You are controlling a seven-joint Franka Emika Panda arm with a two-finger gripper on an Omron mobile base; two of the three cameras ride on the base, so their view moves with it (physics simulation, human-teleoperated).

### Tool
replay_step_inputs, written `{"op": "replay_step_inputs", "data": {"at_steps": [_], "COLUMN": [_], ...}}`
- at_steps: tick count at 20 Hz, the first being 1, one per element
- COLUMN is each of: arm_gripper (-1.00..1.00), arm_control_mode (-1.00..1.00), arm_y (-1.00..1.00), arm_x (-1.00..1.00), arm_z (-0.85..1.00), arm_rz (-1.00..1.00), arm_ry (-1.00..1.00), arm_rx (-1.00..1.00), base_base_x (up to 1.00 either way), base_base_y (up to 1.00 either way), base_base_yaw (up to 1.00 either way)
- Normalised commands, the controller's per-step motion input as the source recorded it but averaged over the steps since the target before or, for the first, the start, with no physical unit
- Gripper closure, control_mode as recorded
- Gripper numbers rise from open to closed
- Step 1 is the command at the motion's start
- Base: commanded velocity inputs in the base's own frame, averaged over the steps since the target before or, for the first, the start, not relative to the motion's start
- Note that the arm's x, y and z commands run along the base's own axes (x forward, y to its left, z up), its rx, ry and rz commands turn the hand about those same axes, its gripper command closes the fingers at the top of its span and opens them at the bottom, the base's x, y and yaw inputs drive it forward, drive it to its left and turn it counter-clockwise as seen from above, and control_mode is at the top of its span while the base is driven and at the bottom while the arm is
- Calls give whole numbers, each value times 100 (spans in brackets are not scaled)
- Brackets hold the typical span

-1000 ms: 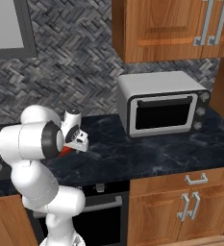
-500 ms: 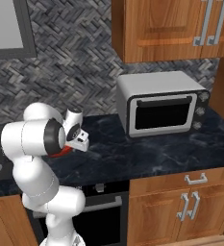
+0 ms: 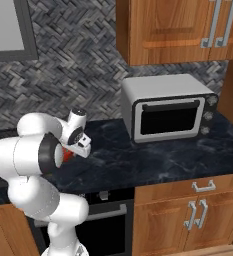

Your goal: Clear the mugs and bowl far away from the sink.

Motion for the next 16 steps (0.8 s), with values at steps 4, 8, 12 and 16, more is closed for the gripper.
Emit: {"op": "replay_step_inputs", "data": {"at_steps": [4, 8, 12, 16], "arm_gripper": [100, 100, 100, 100], "arm_control_mode": [-100, -100, -100, -100], "arm_y": [0, 0, 0, 1], "arm_x": [-49, -34, -32, -30], "arm_z": [47, 53, 58, 66], "arm_rz": [-53, -60, -64, -56], "arm_ry": [0, 0, 0, 14], "arm_rx": [10, 7, 6, 5], "base_base_x": [0, 0, 0, 0], "base_base_y": [0, 0, 0, 0], "base_base_yaw": [0, 0, 0, 0]}}
